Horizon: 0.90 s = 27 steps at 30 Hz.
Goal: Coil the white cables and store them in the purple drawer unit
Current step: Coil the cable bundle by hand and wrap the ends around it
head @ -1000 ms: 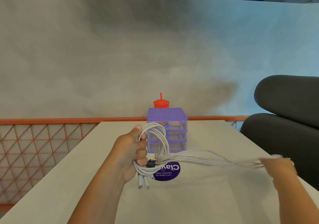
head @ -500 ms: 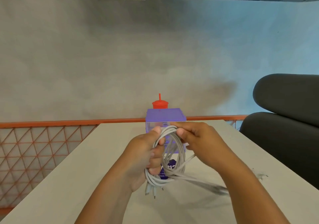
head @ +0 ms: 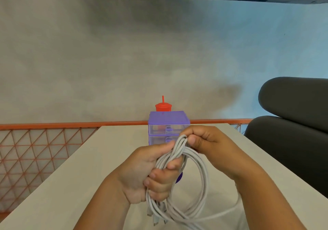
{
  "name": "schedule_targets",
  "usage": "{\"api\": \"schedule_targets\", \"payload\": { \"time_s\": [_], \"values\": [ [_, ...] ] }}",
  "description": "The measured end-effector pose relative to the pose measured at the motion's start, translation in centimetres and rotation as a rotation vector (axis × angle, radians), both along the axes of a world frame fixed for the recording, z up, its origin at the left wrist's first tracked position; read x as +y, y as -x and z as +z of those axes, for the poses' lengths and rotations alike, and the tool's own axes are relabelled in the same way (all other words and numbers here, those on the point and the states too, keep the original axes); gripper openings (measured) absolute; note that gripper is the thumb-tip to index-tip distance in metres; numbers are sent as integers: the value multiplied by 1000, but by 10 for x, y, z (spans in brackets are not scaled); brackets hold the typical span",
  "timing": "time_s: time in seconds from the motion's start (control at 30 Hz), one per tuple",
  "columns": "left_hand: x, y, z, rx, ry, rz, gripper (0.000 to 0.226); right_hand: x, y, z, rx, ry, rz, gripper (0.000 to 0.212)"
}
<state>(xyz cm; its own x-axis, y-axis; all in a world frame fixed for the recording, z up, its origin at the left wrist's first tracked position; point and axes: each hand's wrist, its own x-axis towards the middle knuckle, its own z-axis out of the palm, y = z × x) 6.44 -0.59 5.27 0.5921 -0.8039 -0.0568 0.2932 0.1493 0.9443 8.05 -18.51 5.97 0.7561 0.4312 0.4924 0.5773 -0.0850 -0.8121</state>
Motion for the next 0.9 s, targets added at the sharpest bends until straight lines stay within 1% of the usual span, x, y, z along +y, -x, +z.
{"api": "schedule_targets", "payload": {
  "time_s": [0.03, 0.1, 0.17, 0.2, 0.27, 0.3, 0.33, 0.37, 0.4, 0.43, 0.47, 0.5, 0.53, 0.6, 0.77, 0.9],
  "values": [
    [-3, 4, 2, -26, -22, 67, 48, 0, -1, -1, 55, -22, 15, 17],
    [-7, 10, 6, -142, -73, 222, 57, 2, -3, -4, 89, -37, -11, 23],
    [-8, 15, 10, -328, -166, 399, 55, 6, -1, -2, 100, -40, -21, 31],
    [-8, 16, 12, -388, -208, 479, 53, 7, 0, -1, 116, -54, -5, 33],
    [-6, 17, 16, -439, -227, 575, 58, 9, 3, 2, 182, -106, 57, 33],
    [-5, 17, 18, -454, -225, 601, 55, 9, 6, 4, 221, -133, 105, 29],
    [-5, 18, 19, -463, -219, 619, 49, 11, 9, 5, 246, -130, 150, 23],
    [-4, 18, 19, -464, -214, 627, 45, 12, 10, 4, 231, -88, 159, 24],
    [-4, 17, 19, -457, -213, 627, 43, 15, 8, 2, 164, -13, 123, 33],
    [-3, 17, 18, -448, -213, 625, 43, 19, 6, -2, 71, 72, 32, 37],
    [-3, 16, 17, -440, -218, 623, 43, 24, 3, -5, -5, 131, -79, 36],
    [-2, 15, 16, -436, -221, 619, 43, 28, 0, -9, -50, 163, -173, 30],
    [-3, 15, 16, -433, -226, 617, 43, 30, -2, -11, -56, 172, -224, 23],
    [-3, 15, 15, -430, -234, 615, 44, 32, -6, -13, 1, 144, -208, 11],
    [-7, 14, 15, -415, -221, 603, 43, 20, -7, -8, 191, -39, 21, 17],
    [-8, 16, 17, -423, -251, 594, 44, 12, -6, -5, 345, -112, 86, 18]
  ]
}}
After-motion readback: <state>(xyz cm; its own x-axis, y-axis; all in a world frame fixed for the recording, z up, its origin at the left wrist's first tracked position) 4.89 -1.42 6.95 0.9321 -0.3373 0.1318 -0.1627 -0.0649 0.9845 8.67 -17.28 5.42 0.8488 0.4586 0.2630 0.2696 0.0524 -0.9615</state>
